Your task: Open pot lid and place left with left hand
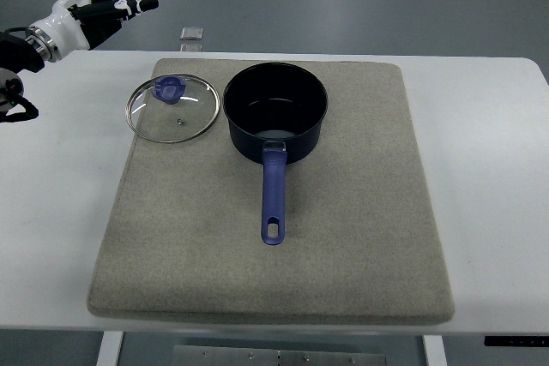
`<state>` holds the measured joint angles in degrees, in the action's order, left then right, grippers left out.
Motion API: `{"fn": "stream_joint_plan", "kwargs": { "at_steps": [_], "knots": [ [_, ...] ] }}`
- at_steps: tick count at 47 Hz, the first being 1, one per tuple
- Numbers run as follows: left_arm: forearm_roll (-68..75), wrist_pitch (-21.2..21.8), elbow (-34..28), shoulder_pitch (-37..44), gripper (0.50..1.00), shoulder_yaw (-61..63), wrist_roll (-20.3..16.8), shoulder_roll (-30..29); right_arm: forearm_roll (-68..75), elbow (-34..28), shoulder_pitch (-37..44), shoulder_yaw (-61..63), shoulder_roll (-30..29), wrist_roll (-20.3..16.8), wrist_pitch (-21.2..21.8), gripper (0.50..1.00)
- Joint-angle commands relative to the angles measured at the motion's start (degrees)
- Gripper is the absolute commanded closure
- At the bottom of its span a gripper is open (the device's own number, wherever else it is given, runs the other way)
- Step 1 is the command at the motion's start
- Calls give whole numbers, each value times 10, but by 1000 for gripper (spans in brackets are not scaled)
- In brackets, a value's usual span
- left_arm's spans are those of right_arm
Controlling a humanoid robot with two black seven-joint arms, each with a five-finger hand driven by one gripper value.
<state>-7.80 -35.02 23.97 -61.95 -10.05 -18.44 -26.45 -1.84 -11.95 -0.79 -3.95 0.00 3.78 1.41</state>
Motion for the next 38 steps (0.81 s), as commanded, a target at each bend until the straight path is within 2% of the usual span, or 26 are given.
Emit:
{"fn": "stream_joint_plan", "kwargs": {
  "at_steps": [1,16,21,28,35,38],
  "knots": [
    [-26,0,-1,25,523,-26,2,4,0,0,0,0,0,0,0,583],
    [-28,0,-6,53,523,-43,16,33,0,0,0,0,0,0,0,583],
    [-33,0,-7,53,525,-48,66,35,0,0,0,0,0,0,0,583],
    [-33,0,-6,55,523,-81,110,33,0,0,0,0,0,0,0,583],
    [-41,0,-6,61,523,-124,179,30,0,0,0,0,0,0,0,583],
    [-41,0,-3,68,523,-142,197,30,0,0,0,0,0,0,0,583]
  ]
}}
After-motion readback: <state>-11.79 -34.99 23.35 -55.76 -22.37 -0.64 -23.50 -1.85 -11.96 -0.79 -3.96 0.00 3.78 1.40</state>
